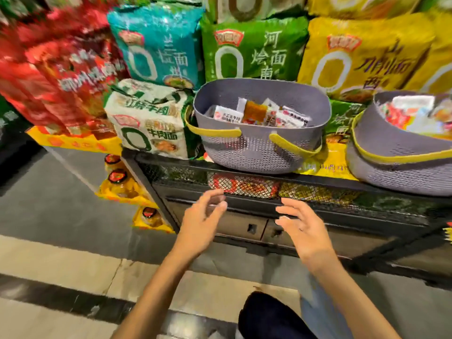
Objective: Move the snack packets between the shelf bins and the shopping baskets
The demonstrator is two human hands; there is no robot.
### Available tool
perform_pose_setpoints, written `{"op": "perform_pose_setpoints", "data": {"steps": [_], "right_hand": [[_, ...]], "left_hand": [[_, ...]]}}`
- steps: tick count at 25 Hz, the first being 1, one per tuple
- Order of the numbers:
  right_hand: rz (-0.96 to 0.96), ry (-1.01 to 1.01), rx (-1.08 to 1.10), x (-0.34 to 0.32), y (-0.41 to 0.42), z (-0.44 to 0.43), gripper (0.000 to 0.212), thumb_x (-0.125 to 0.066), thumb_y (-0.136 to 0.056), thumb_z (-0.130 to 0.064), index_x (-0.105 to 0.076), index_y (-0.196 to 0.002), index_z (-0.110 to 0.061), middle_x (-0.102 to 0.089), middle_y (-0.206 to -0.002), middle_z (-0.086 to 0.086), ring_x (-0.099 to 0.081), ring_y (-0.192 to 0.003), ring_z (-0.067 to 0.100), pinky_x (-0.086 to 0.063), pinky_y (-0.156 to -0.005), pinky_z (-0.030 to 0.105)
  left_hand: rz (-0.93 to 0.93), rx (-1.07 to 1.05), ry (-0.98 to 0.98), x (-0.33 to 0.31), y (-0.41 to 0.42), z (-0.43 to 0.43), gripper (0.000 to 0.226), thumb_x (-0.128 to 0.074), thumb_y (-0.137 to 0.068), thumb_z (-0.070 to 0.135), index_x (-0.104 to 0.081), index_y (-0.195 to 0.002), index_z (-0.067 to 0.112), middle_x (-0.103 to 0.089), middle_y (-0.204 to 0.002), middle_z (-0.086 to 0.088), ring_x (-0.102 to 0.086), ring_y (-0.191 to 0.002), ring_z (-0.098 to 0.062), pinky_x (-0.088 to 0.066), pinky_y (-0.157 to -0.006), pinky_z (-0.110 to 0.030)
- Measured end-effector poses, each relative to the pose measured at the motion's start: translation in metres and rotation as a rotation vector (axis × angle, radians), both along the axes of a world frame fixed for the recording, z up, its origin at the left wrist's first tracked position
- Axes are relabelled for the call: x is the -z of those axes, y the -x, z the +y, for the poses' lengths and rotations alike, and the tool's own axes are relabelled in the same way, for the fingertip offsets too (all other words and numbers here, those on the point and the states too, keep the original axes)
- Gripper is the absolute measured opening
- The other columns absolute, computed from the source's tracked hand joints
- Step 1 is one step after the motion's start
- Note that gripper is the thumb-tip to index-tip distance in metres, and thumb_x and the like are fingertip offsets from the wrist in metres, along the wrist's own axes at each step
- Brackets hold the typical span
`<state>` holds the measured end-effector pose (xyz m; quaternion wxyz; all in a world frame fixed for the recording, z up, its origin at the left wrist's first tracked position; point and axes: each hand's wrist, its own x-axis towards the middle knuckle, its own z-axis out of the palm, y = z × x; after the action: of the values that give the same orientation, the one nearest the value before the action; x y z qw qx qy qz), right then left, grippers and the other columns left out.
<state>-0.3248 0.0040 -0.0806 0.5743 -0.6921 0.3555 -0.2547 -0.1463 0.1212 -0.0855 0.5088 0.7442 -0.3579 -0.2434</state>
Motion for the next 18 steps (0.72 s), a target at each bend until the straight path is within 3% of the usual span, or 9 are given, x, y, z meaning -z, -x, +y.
{"op": "perform_pose_setpoints", "data": {"steps": [3, 5, 7, 9, 12, 14, 16, 18], "right_hand": [[-0.166, 0.060, 0.038, -0.045, -0.040, -0.040, 0.026, -0.061, -0.080, -0.022, -0.058, -0.104, -0.031, -0.068, -0.101, -0.009, -0.067, -0.090, 0.012, -0.049, -0.079, 0.017], [-0.233, 0.082, 0.009, -0.075, -0.065, -0.068, 0.021, -0.062, -0.085, -0.019, -0.060, -0.104, -0.027, -0.069, -0.101, -0.006, -0.066, -0.093, 0.018, -0.052, -0.080, 0.024], [-0.240, 0.143, -0.050, -0.102, -0.089, -0.096, 0.018, -0.060, -0.089, -0.016, -0.061, -0.103, -0.028, -0.069, -0.102, -0.005, -0.065, -0.095, 0.020, -0.054, -0.080, 0.027], [-0.194, 0.218, -0.131, -0.120, -0.112, -0.124, 0.017, -0.061, -0.088, -0.023, -0.061, -0.103, -0.032, -0.069, -0.101, -0.009, -0.065, -0.094, 0.013, -0.054, -0.077, 0.022], [-0.021, 0.281, -0.298, -0.129, -0.148, -0.160, 0.018, -0.060, -0.086, -0.028, -0.062, -0.104, -0.030, -0.068, -0.095, -0.008, -0.064, -0.086, 0.011, -0.052, -0.075, 0.025], [0.149, 0.322, -0.444, -0.131, -0.171, -0.181, 0.018, -0.060, -0.086, -0.030, -0.062, -0.104, -0.030, -0.067, -0.091, -0.009, -0.061, -0.081, 0.012, -0.051, -0.073, 0.027], [0.347, 0.329, -0.640, -0.129, -0.189, -0.194, 0.021, -0.060, -0.087, -0.033, -0.060, -0.108, -0.030, -0.063, -0.082, -0.017, -0.056, -0.070, 0.003, -0.046, -0.066, 0.016], [0.580, 0.465, -0.825, -0.127, -0.205, -0.200, 0.024, -0.057, -0.091, -0.034, -0.056, -0.115, -0.031, -0.059, -0.085, -0.021, -0.054, -0.077, 0.000, -0.040, -0.070, 0.010]], "left_hand": [[-0.180, 0.065, 0.173, -0.054, -0.058, -0.059, 0.023, -0.052, -0.091, 0.031, -0.056, -0.113, 0.031, -0.064, -0.106, 0.017, -0.060, -0.097, 0.009, -0.045, -0.086, -0.010], [-0.303, 0.030, 0.264, -0.082, -0.087, -0.087, 0.027, -0.051, -0.092, 0.031, -0.058, -0.117, 0.023, -0.064, -0.108, 0.015, -0.060, -0.098, 0.007, -0.045, -0.083, -0.009], [-0.472, -0.019, 0.312, -0.097, -0.115, -0.109, 0.029, -0.049, -0.093, 0.036, -0.060, -0.116, 0.022, -0.065, -0.105, 0.015, -0.059, -0.098, 0.007, -0.043, -0.082, -0.007], [-0.588, 0.002, 0.284, -0.102, -0.140, -0.129, 0.034, -0.047, -0.091, 0.042, -0.060, -0.117, 0.023, -0.065, -0.106, 0.015, -0.058, -0.100, 0.005, -0.043, -0.083, -0.010], [-0.680, 0.116, 0.133, -0.090, -0.164, -0.147, 0.038, -0.048, -0.088, 0.046, -0.060, -0.117, 0.025, -0.066, -0.108, 0.011, -0.059, -0.102, -0.004, -0.044, -0.087, -0.022], [-0.728, 0.176, 0.061, -0.079, -0.174, -0.155, 0.036, -0.047, -0.087, 0.046, -0.064, -0.111, 0.025, -0.066, -0.098, 0.012, -0.058, -0.095, -0.007, -0.041, -0.085, -0.027], [-0.726, 0.195, 0.055, -0.074, -0.176, -0.155, 0.032, -0.046, -0.087, 0.042, -0.066, -0.105, 0.024, -0.066, -0.091, 0.012, -0.054, -0.089, -0.007, -0.036, -0.086, -0.021], [-0.732, 0.193, 0.067, -0.076, -0.177, -0.156, 0.032, -0.046, -0.087, 0.038, -0.067, -0.105, 0.022, -0.069, -0.091, 0.008, -0.052, -0.088, -0.007, -0.030, -0.091, -0.015]]}}
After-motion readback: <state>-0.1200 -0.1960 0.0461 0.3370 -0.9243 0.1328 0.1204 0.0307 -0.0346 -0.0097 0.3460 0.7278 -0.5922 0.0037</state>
